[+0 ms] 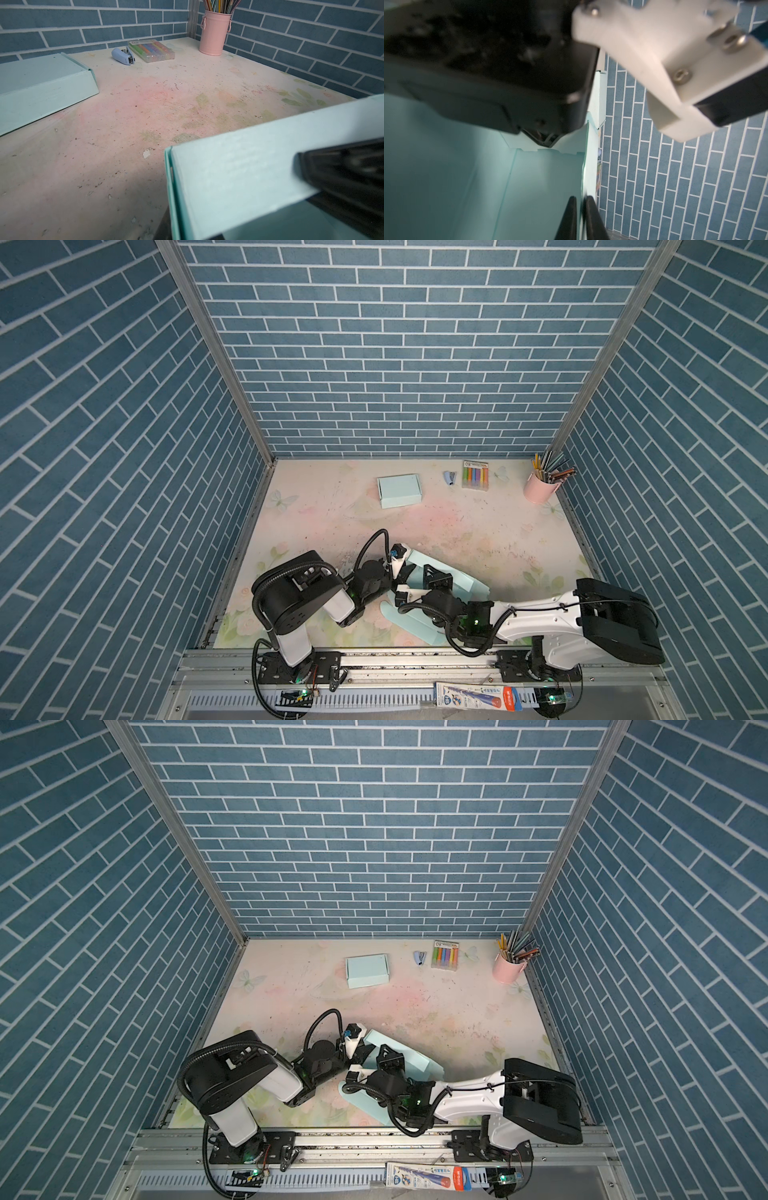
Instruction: Fold the paper box
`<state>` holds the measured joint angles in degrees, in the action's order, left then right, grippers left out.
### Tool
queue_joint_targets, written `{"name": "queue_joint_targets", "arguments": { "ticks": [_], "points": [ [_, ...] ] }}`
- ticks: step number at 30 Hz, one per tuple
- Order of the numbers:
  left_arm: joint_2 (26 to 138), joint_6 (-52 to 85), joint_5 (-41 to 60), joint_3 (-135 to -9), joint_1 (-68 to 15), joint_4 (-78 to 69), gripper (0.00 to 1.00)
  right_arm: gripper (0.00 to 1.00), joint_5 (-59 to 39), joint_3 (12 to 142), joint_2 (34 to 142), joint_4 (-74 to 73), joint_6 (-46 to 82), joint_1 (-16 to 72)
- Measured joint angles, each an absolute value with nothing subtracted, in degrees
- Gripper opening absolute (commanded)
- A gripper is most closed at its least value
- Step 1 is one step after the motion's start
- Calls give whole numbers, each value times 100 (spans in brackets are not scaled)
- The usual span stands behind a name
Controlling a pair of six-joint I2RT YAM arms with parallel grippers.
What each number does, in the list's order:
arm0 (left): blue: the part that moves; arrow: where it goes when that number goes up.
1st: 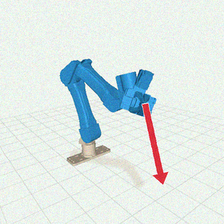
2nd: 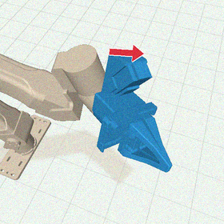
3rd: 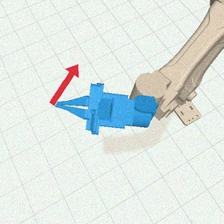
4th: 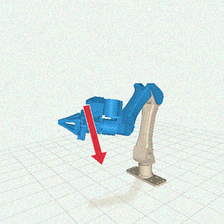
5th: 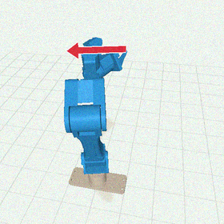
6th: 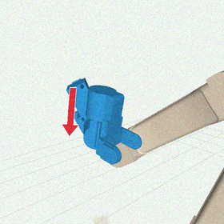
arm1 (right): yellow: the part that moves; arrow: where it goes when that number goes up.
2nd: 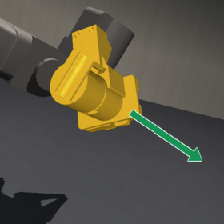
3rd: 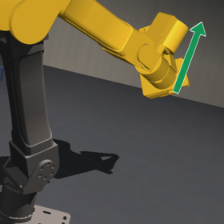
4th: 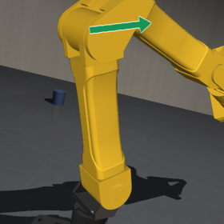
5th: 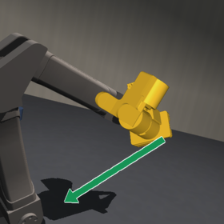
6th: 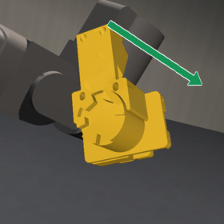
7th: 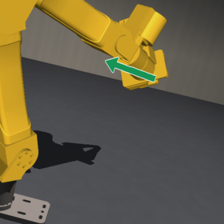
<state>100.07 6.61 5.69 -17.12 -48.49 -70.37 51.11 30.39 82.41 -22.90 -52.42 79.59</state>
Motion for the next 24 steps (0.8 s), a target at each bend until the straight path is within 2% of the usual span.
{"name": "queue_joint_targets", "arguments": {
  "ticks": [3, 6, 13, 19, 21, 24],
  "points": [
    [10001, 648, 554, -1712, -4915, -7059, 15, 24, 5026, 3142, 8241, -2099, -5068, 8053],
    [9878, 587, 493, -1712, -5017, -6976, 11, 40, 4954, 3251, 8167, -1745, -4598, 8261],
    [9636, 388, 211, -1712, -5179, -6702, 10, 52, 4792, 3452, 7426, -805, -3168, 8593],
    [9633, 316, 21, -1712, -5181, -6598, 10, 60, 4429, 3577, 6097, -451, -1747, 8729],
    [9633, 292, -54, -1712, -5190, -6565, 10, 61, 4178, 3546, 5645, -515, -1278, 8569],
    [9631, 255, -174, -1712, -5212, -6514, 10, 61, 3350, 3579, 5306, -486, -207, 7518]
  ]
}}
